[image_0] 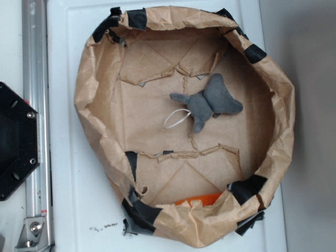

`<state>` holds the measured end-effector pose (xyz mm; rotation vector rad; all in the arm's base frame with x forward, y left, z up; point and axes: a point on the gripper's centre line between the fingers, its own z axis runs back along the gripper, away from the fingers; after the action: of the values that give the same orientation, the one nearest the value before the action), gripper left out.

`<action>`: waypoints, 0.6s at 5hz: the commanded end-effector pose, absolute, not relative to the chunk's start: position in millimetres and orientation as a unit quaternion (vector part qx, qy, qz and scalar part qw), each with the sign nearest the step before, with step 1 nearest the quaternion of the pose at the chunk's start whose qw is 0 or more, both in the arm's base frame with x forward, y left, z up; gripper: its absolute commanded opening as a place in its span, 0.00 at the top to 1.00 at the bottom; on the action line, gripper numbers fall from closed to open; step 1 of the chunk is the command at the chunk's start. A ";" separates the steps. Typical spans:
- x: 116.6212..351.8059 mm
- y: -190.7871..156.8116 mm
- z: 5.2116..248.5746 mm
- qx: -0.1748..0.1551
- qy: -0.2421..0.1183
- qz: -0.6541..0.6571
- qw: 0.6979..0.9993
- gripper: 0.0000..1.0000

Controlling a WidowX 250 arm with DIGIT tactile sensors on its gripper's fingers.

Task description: Grab the gray animal.

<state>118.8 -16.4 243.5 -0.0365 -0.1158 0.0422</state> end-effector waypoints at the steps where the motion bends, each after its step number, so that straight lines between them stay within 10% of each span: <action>1: 118.8 -16.4 243.5 -0.018 -0.058 0.021 0.998 0.00; 3: 198.6 2.7 189.0 0.054 -0.140 0.023 0.988 0.00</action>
<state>197.8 -3.1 179.1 0.1068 -0.2466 0.0177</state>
